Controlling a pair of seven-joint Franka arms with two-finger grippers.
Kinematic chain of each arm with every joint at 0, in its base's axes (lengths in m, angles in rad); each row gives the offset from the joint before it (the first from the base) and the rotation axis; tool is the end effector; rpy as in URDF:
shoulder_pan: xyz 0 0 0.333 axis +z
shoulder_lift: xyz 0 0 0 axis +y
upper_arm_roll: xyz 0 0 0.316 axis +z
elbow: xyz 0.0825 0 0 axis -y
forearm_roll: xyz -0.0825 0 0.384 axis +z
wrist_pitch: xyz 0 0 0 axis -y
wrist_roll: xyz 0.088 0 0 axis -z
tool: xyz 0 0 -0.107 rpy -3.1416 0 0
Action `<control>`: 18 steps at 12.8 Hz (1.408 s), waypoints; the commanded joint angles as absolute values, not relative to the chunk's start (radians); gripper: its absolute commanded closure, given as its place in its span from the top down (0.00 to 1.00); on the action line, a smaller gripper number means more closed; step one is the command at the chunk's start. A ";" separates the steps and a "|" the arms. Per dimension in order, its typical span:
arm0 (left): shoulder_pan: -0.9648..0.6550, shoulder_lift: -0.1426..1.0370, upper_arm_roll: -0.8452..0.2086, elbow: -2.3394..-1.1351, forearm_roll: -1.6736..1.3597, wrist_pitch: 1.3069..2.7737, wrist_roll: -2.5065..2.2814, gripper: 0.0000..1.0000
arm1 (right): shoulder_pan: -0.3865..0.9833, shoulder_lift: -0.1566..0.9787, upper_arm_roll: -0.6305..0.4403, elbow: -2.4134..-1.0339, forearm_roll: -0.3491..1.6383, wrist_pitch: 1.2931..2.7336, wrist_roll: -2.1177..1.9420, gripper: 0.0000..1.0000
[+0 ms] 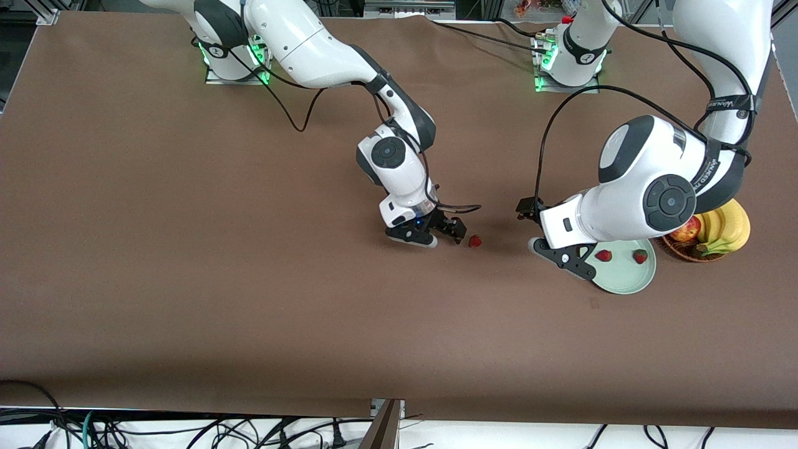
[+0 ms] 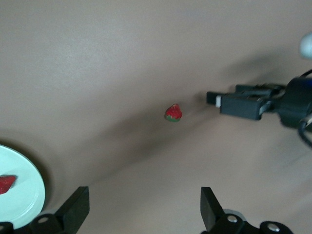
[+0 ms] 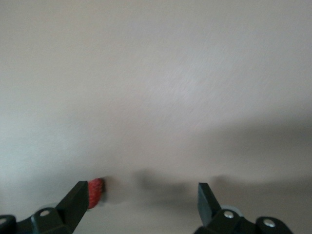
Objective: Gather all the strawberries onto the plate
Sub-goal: 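Grasp the third strawberry with the left gripper while the right gripper withdraws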
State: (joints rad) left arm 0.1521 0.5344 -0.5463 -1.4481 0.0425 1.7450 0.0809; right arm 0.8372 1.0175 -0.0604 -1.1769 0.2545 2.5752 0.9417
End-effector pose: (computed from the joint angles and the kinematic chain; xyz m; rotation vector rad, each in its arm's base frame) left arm 0.6450 -0.1969 0.4014 2.8524 -0.6452 -0.2876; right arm 0.5574 0.5646 0.2056 -2.7255 0.4327 -0.2103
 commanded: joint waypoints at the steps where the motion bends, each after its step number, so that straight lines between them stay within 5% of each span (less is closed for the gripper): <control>1: 0.129 0.535 -0.538 -1.463 0.064 1.775 0.042 1.00 | 0.770 0.953 -0.058 -1.178 0.244 2.415 0.794 0.99; 9: 0.066 0.635 -0.532 -1.817 0.247 2.520 -0.061 1.00 | 0.595 0.718 -0.098 -1.248 0.252 2.014 0.421 0.99; 16: 0.060 0.696 -0.528 -1.894 0.428 2.622 -0.064 1.00 | 0.594 0.479 -0.241 -1.461 0.252 1.845 0.226 0.99; 17: 0.066 0.696 -0.528 -1.894 0.429 2.622 -0.054 0.57 | 0.594 0.424 -0.256 -1.512 0.250 1.844 0.204 0.99; 18: 0.061 0.695 -0.528 -1.894 0.430 2.622 -0.054 0.33 | 0.595 0.366 -0.262 -1.560 0.244 1.842 0.203 0.99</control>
